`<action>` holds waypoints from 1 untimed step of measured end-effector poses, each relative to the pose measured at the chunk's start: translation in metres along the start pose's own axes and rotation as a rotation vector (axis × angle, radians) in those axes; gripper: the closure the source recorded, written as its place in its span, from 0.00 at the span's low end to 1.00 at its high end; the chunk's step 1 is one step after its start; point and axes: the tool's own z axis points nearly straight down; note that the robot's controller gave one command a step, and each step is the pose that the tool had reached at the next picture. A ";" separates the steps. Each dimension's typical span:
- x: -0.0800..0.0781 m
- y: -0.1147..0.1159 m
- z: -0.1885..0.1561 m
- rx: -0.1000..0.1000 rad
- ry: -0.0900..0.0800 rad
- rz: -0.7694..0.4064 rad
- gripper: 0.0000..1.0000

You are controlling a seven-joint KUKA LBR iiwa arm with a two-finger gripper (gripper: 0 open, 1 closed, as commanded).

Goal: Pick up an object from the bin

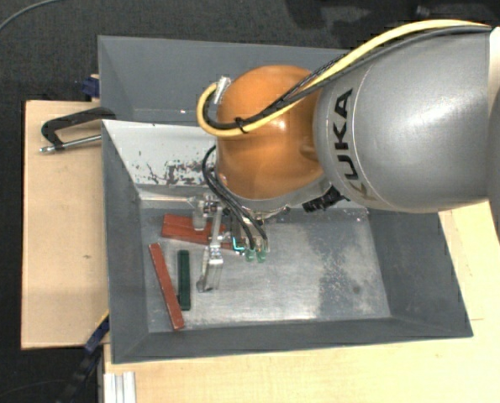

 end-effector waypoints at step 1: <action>-0.014 0.012 0.149 0.001 -0.002 -0.277 0.00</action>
Offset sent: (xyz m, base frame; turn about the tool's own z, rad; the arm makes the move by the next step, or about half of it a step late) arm 0.0137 0.0115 -0.1464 -0.2746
